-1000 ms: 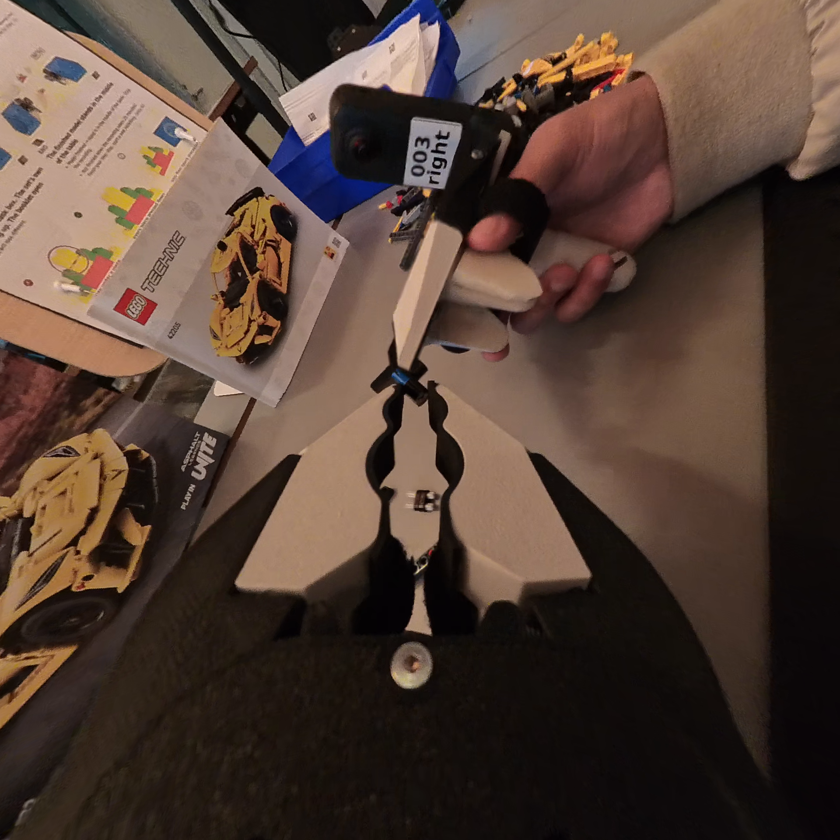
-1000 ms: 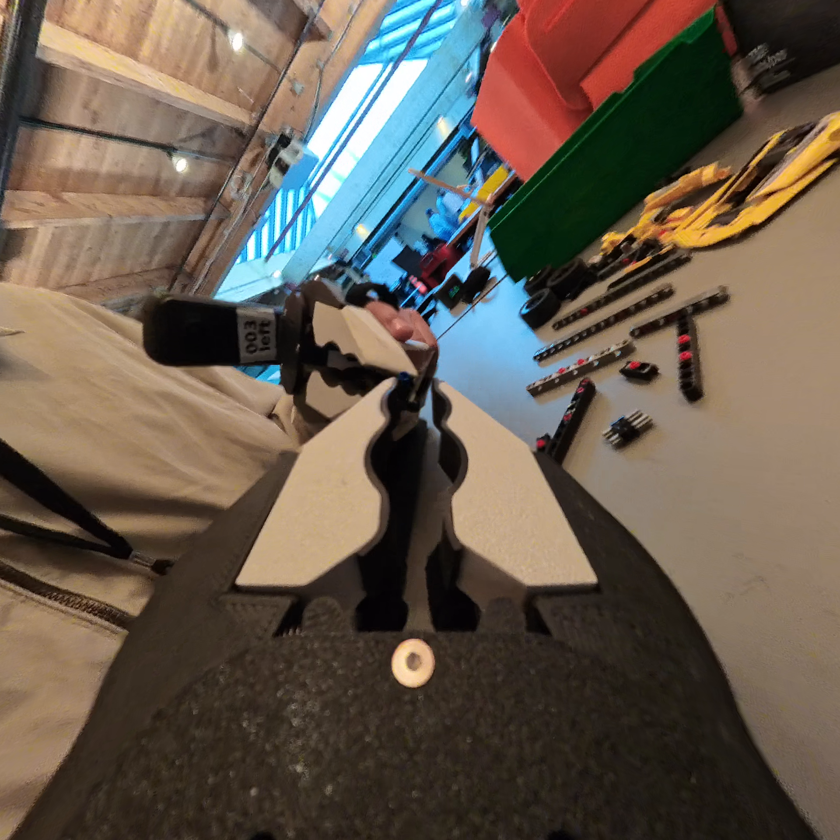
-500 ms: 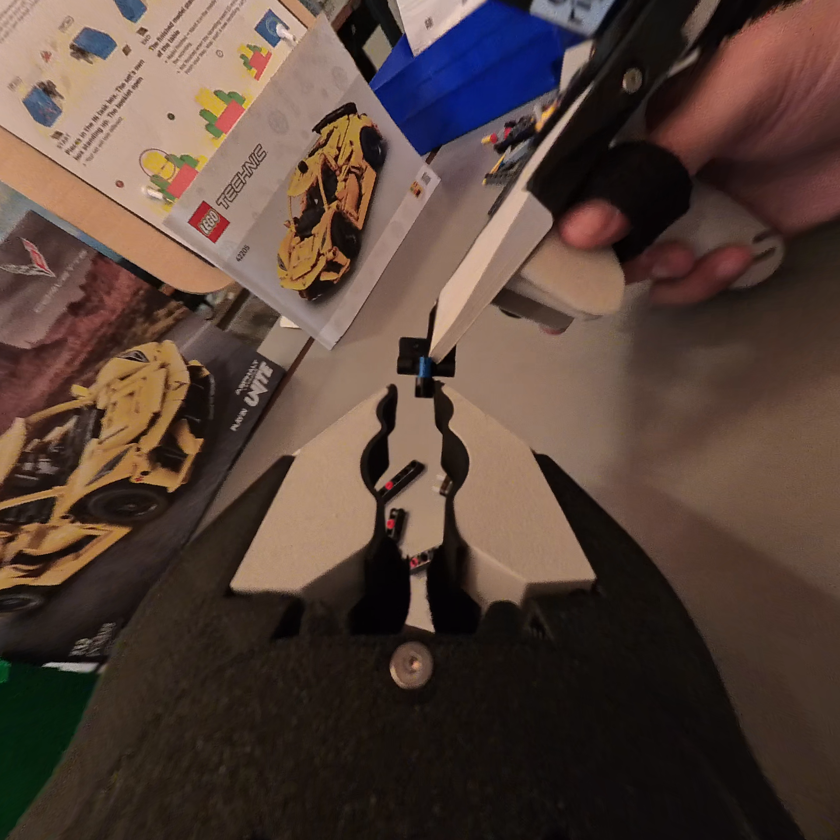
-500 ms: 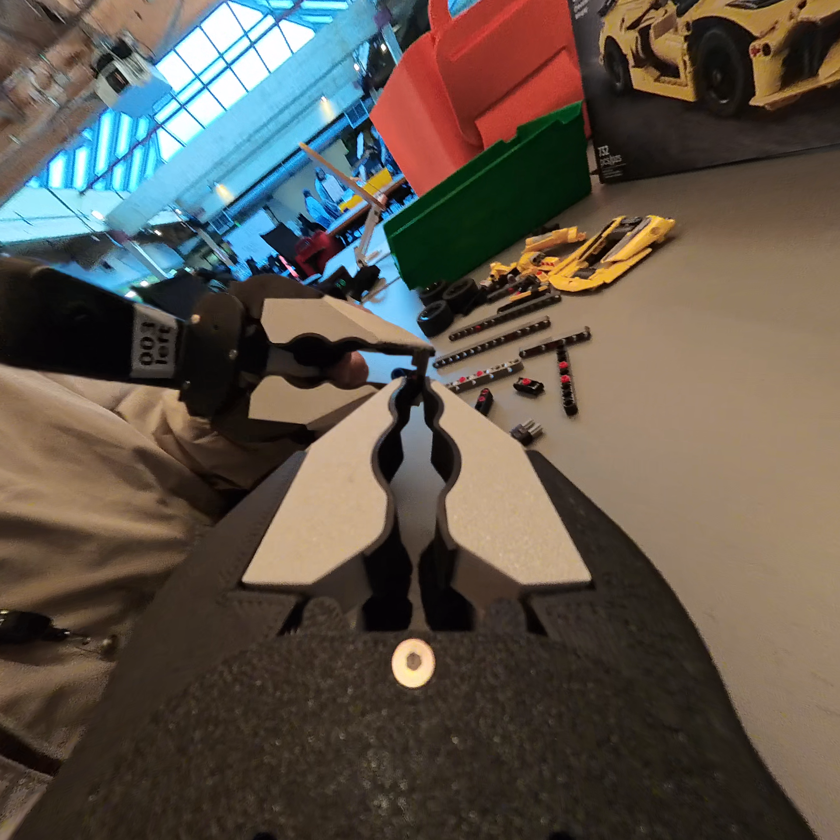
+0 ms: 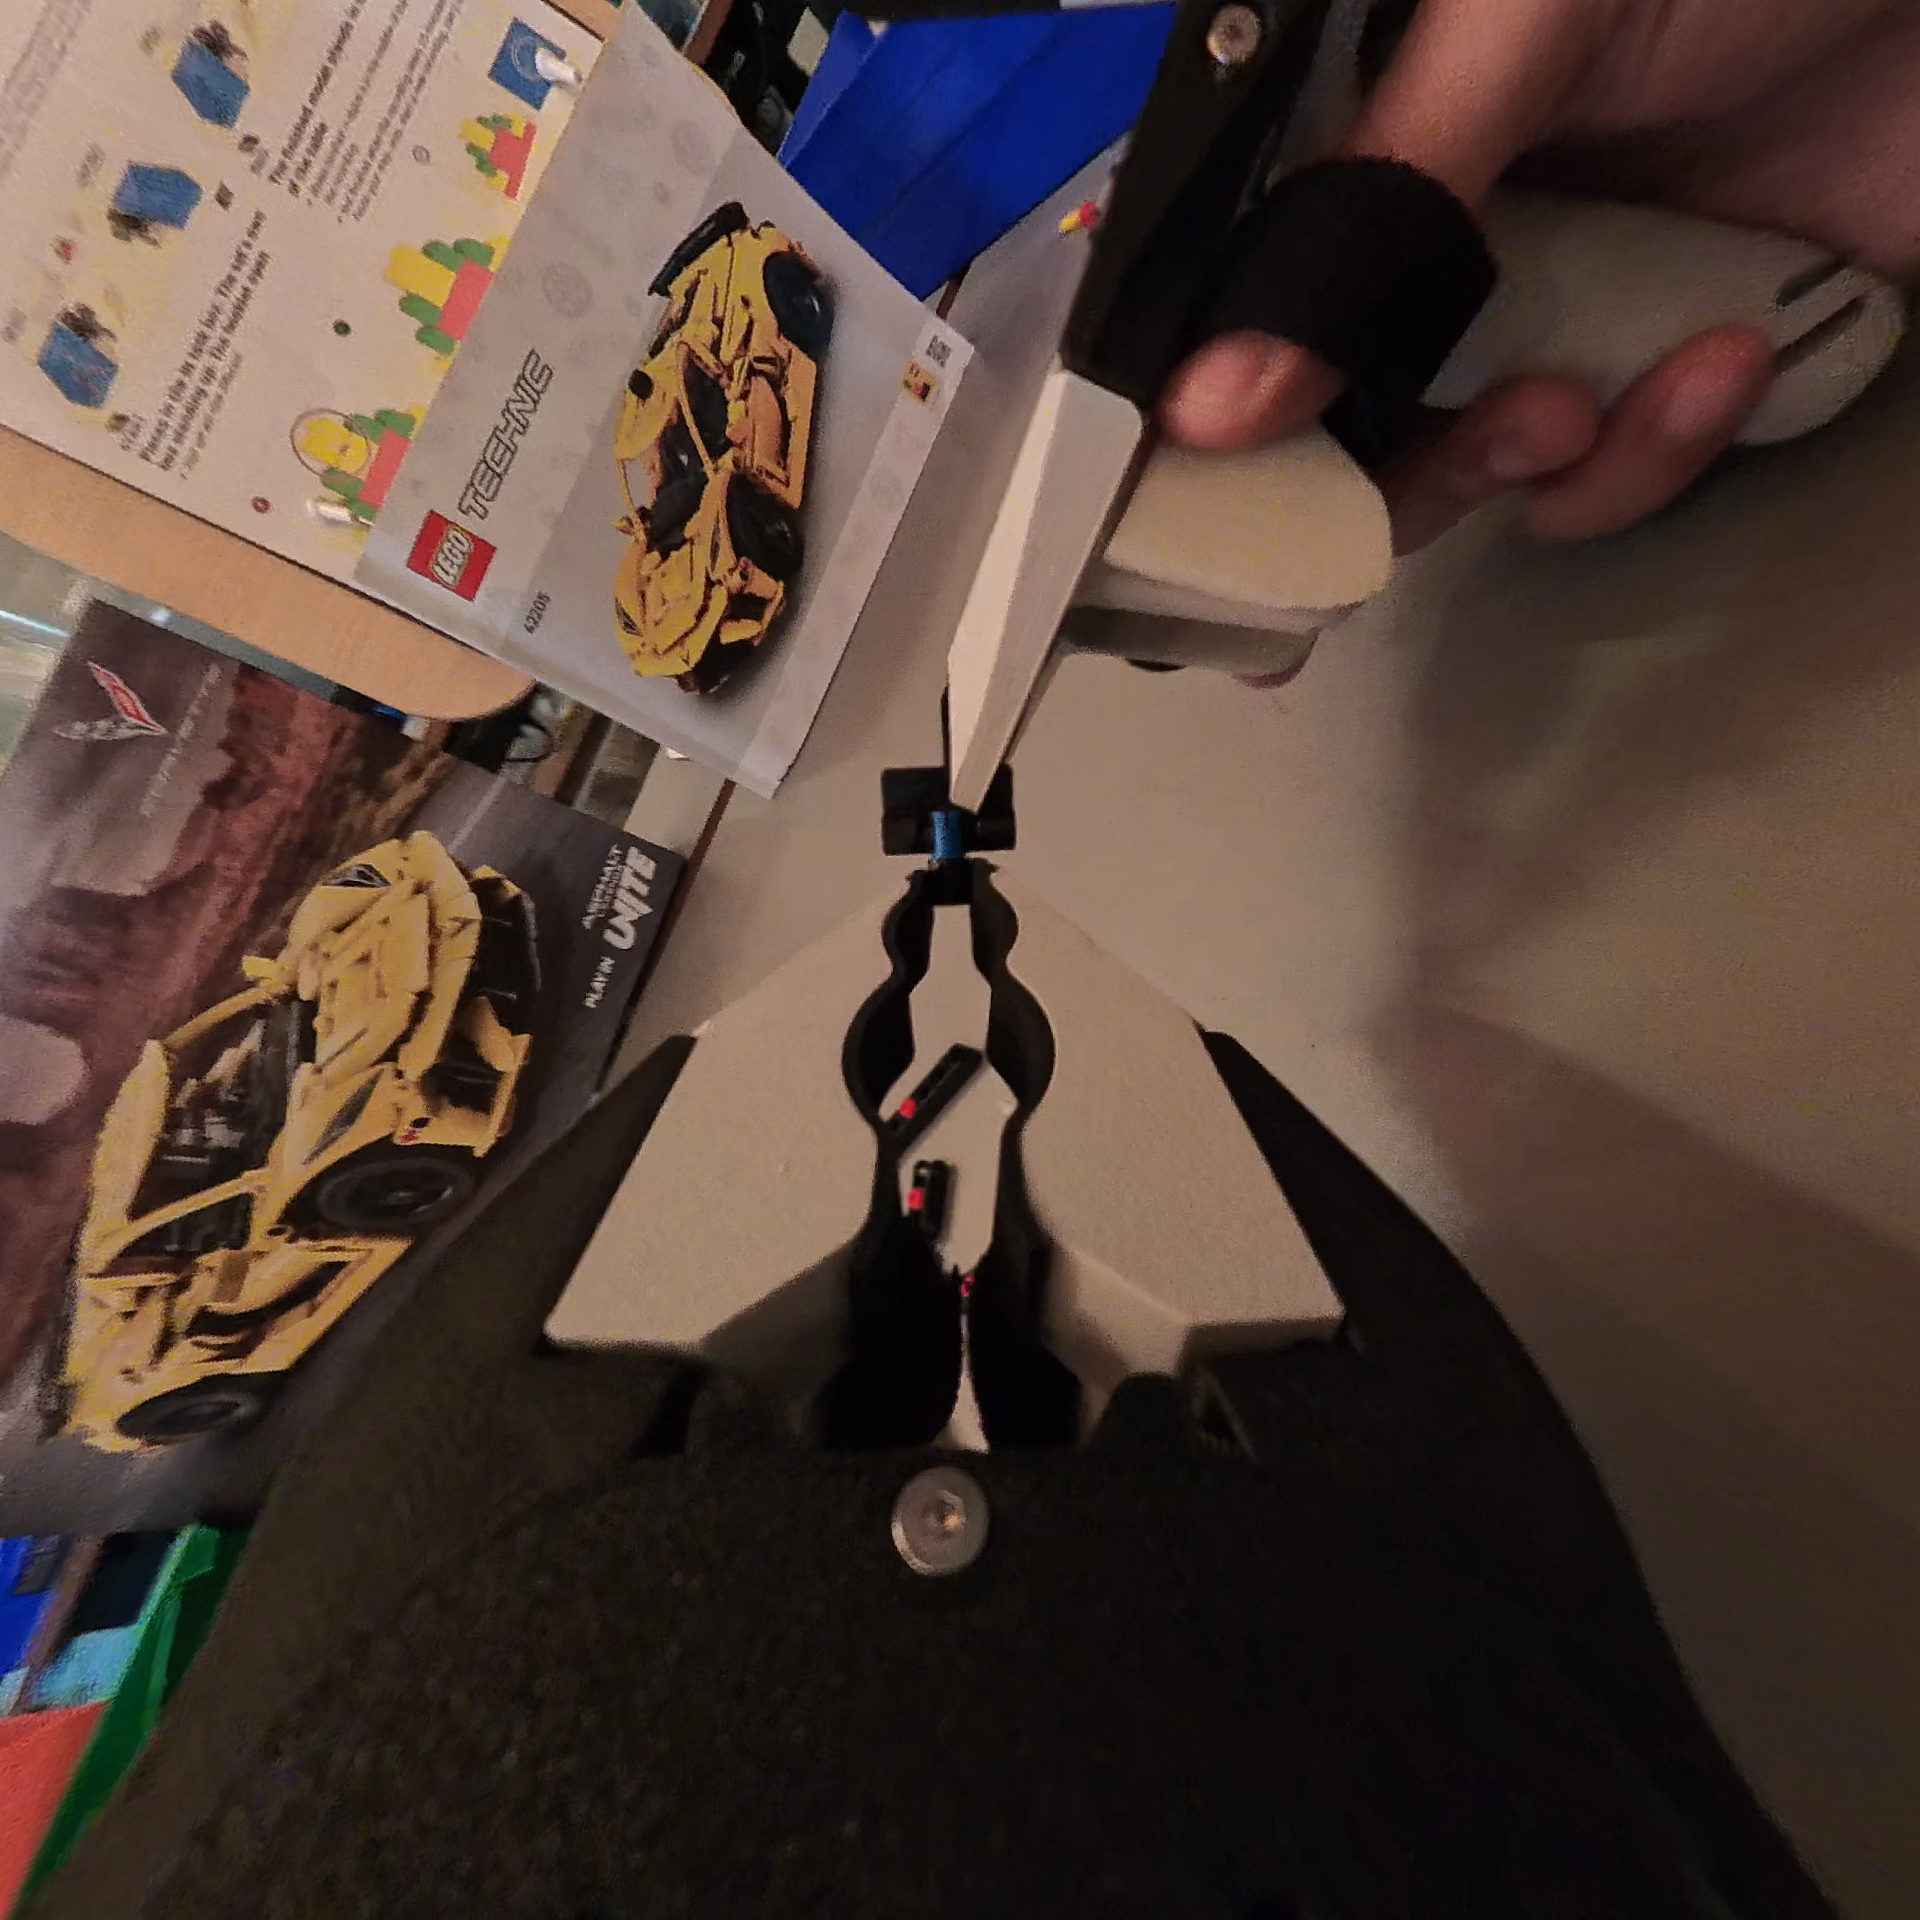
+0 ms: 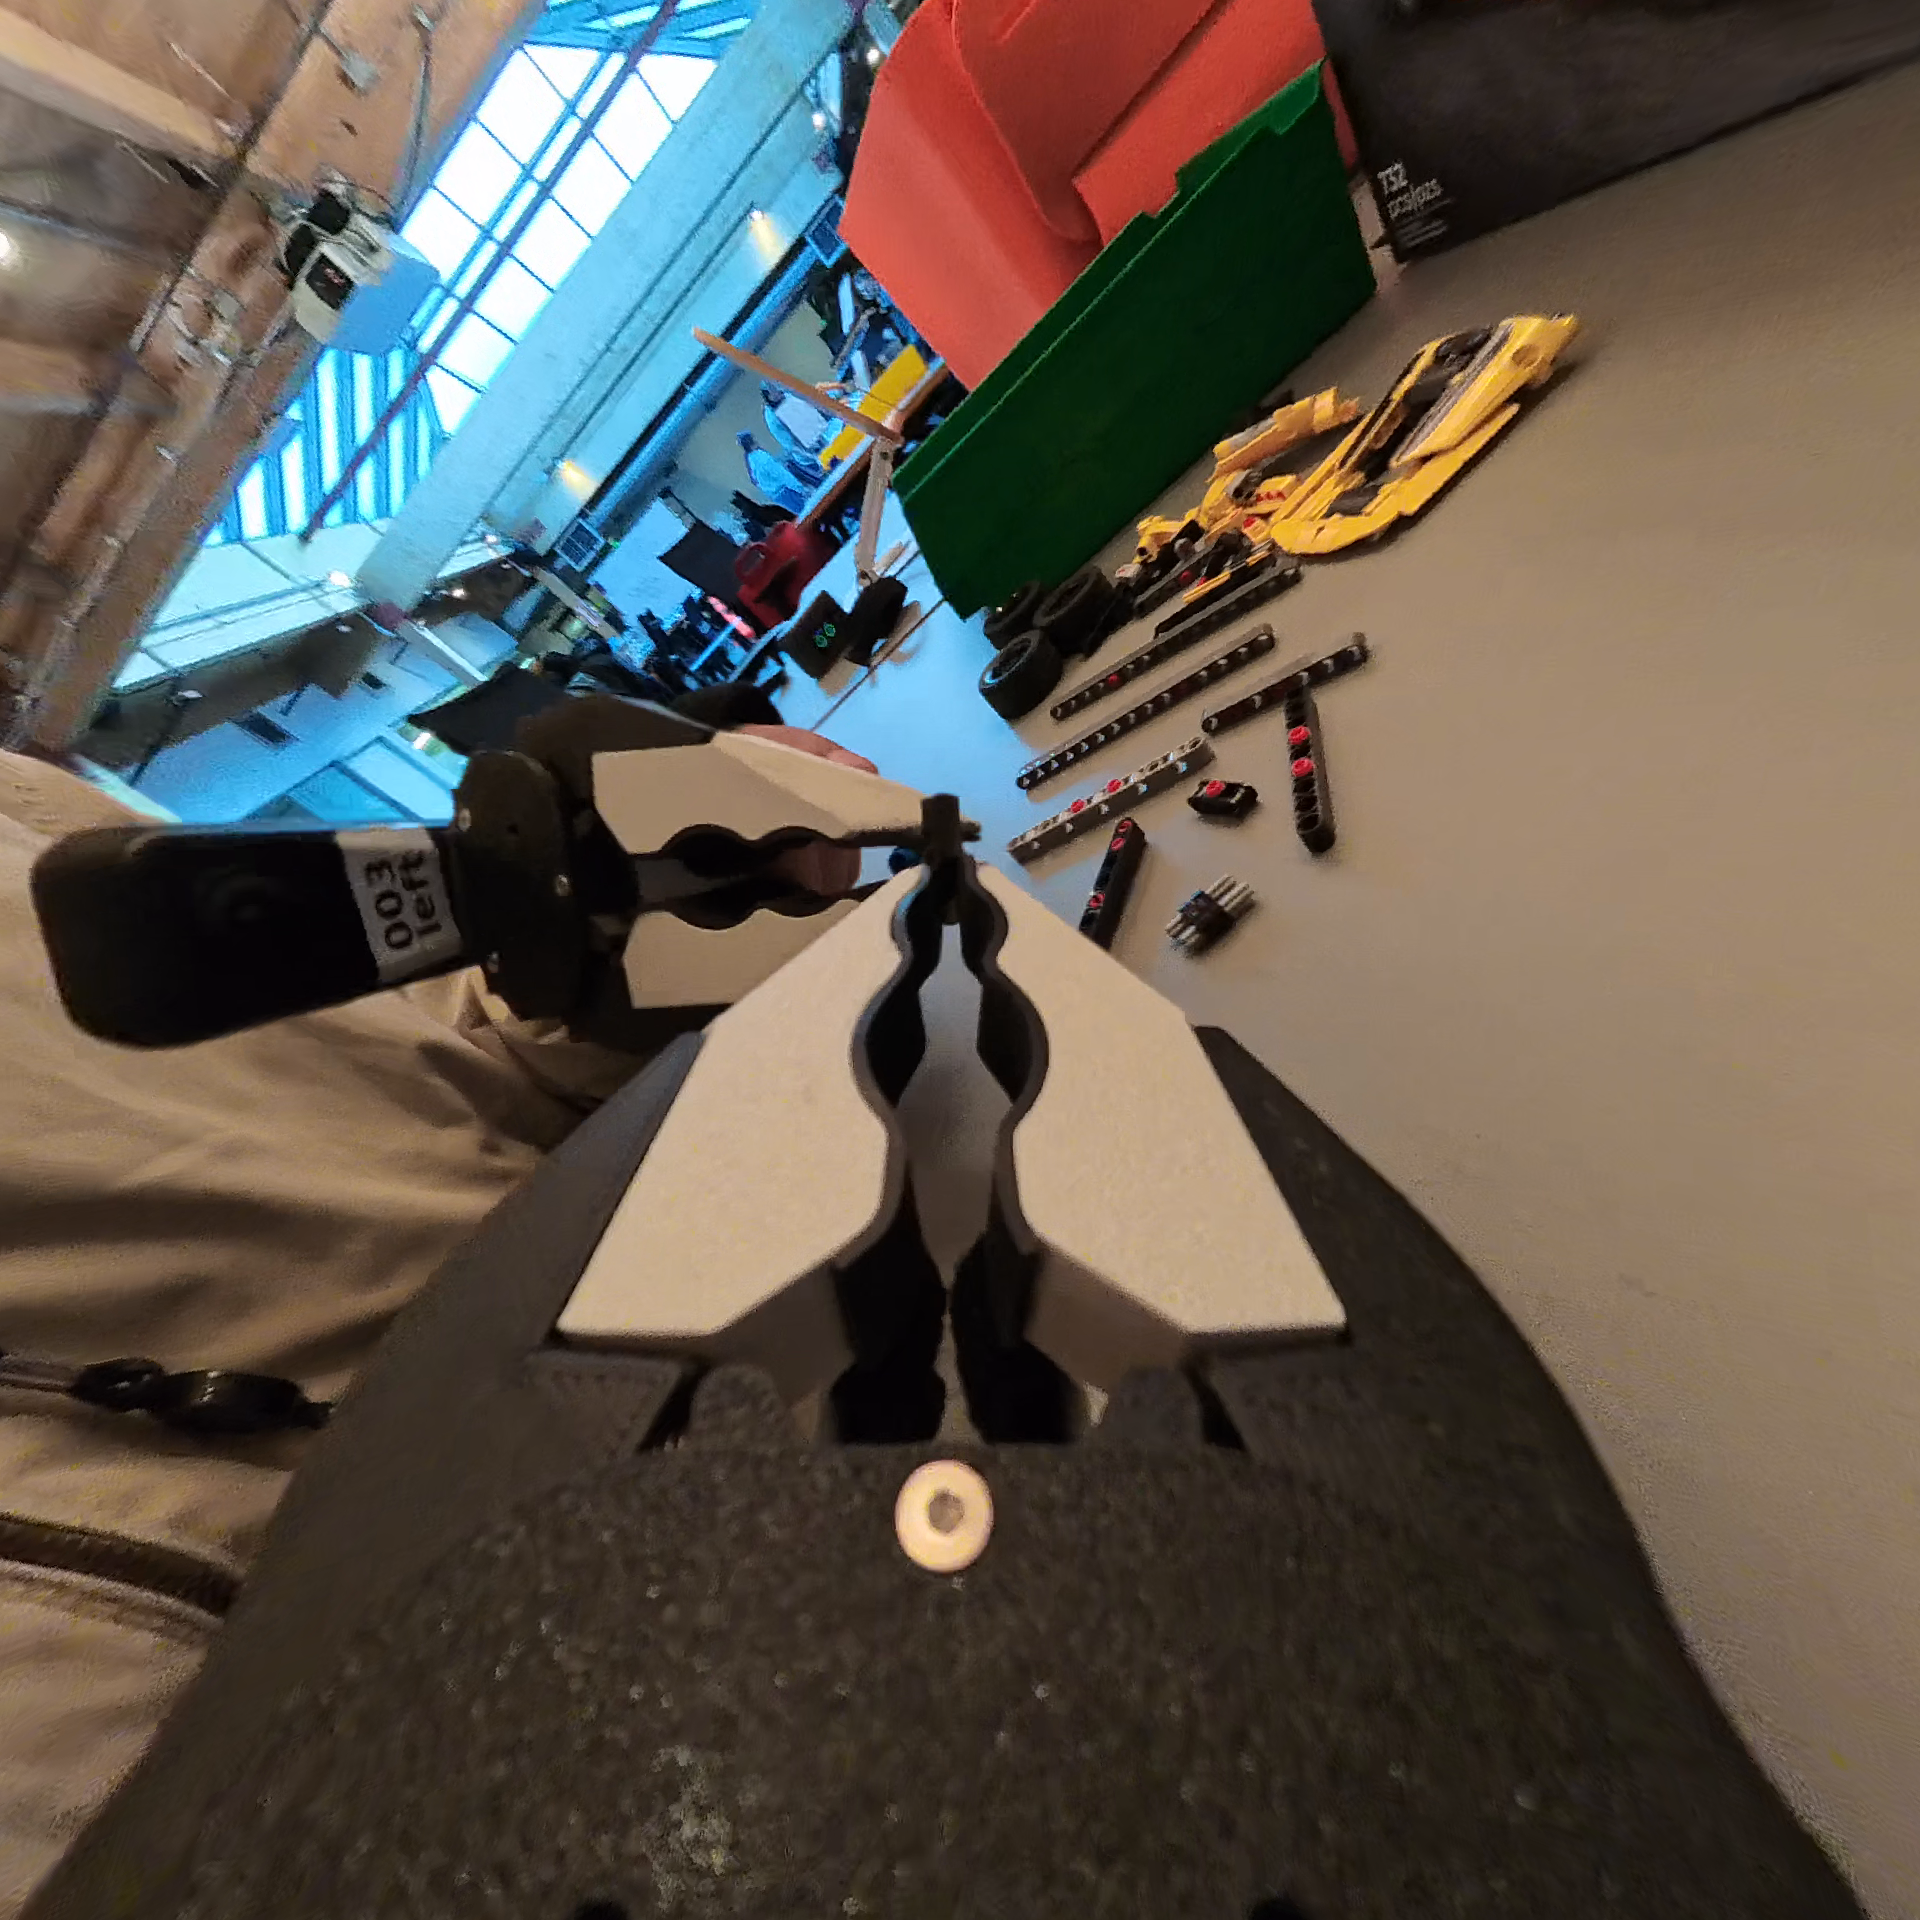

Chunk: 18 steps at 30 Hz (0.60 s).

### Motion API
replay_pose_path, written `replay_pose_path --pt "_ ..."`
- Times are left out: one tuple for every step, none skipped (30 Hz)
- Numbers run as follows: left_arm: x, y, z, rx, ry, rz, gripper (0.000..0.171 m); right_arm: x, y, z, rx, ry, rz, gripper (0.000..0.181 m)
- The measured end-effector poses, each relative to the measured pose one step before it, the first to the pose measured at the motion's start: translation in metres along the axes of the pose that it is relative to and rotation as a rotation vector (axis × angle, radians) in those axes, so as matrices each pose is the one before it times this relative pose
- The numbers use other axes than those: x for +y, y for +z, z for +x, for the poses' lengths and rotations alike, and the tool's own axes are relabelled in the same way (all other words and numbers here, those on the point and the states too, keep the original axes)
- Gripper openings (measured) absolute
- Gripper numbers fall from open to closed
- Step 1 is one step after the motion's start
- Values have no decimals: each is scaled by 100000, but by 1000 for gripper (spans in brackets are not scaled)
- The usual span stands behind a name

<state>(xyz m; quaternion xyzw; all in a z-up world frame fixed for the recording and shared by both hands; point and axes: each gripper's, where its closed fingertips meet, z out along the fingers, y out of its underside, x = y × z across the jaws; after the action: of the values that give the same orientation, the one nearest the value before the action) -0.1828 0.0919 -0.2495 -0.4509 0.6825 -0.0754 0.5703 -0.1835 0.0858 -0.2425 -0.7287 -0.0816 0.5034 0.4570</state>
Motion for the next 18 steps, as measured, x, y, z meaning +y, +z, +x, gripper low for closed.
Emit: replay_pose_path --pt "115 148 -67 -1105 434 -885 7 -26 0 170 2426 -1905 252 2" --pt "95 139 -52 -603 -733 -338 7 -24 -21 154 2616 -2547 51 1" --pt "98 176 -15 -315 -1237 -448 7 -29 -24 173 2641 -1515 -6 1" --pt "110 172 33 -147 -1248 -659 7 38 -3 193 2742 -1955 39 1" --pt "65 137 61 -194 -1009 -296 7 52 -43 164 1974 -1104 -163 0" --pt "12 122 44 -501 -1360 -174 7 19 -64 112 1341 -619 112 0" --pt "1 100 -1 -805 -543 -71 8 -14 -63 96 662 759 480 0" --pt "-8 117 21 -246 -100 -99 7 -29 -72 74 156 1611 885 0" --pt "-23 133 94 311 -156 -241 8 83 -120 128 1128 159 225 0" --pt "-23 79 79 -159 368 174 8 54 -142 89 1363 -924 248 0" --pt "-24 11 43 -94 357 385 8 10 -93 6 675 -164 246 0" --pt "-16 -14 70 448 -372 259 8 62 -66 -16 79 -620 -280 0" --pt "-45 -20 41 459 -610 599 8 10 -87 -12 -590 889 -394 0" --pt "-83 -39 82 595 409 714 8 -2 -111 -65 -1173 1300 186 0" --pt "-54 -40 96 467 1413 441 8 111 -126 2 -951 771 -300 0" --pt "236 -24 -141 -1152 904 -1095 8 63 -85 8 -374 782 -258 0" --pt "2003 10 -1153 -5254 1593 -9034 4 -419 -518 265 956 -433 2282 0" --pt "3654 -70 -2064 -6700 -269 -12001 6 -1992 -2206 804 295 3883 11043 0"
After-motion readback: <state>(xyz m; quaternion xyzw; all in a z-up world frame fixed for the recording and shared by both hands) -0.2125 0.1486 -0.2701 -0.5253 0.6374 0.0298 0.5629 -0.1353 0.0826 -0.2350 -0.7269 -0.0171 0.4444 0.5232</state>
